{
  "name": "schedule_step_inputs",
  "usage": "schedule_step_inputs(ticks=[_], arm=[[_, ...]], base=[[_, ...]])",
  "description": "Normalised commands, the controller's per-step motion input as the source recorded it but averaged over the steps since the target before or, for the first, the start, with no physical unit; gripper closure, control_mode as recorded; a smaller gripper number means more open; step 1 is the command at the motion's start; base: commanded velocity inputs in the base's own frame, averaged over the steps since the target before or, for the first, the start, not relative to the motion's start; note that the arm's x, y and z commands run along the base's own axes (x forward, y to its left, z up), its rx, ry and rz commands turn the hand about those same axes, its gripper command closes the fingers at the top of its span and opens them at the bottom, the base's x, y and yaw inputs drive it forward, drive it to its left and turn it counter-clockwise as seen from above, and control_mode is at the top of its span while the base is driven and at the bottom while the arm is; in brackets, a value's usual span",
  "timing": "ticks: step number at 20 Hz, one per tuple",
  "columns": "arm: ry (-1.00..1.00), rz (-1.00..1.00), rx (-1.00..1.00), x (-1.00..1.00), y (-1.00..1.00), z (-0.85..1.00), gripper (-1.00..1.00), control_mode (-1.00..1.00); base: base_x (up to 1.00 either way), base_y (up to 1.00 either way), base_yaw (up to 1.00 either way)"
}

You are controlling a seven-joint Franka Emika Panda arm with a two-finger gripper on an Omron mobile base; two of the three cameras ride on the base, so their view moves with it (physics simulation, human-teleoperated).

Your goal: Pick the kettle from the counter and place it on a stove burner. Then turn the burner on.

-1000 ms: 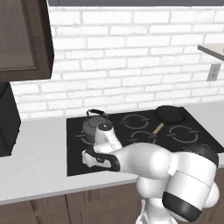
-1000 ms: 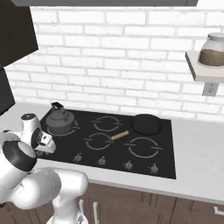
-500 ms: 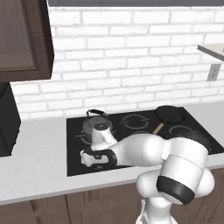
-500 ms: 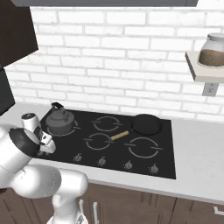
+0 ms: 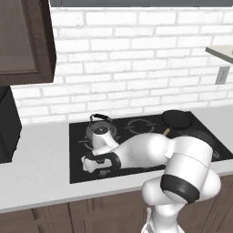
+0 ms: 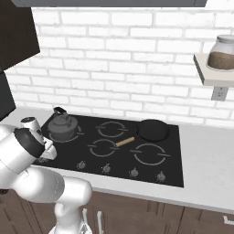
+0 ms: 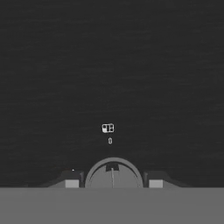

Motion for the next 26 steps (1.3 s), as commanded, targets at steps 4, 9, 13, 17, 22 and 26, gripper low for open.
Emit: schedule_step_inputs(ticks=[4, 9, 13, 17, 22, 26], arm=[[0.00, 0.00, 0.00, -0.29, -0.01, -0.10, 1.00, -1.00], [0.00, 0.00, 0.00, -0.05, -0.02, 0.00, 1.00, -1.00], [0.00, 0.06, 0.00, 0.00, 0.00, -0.06, 1.00, -1.00], [0.01, 0.22, 0.00, 0.00, 0.00, -0.19, 1.00, -1.00], [0.00, 0.23, 0.00, 0.00, 0.00, -0.16, 1.00, -1.00], [0.00, 0.24, 0.00, 0.00, 0.00, -0.22, 1.00, -1.00]], base=[[0.00, 0.00, 0.00], [0.00, 0.00, 0.00], [0.00, 0.00, 0.00], [0.00, 0.00, 0.00], [0.00, 0.00, 0.00], [0.00, 0.00, 0.00]])
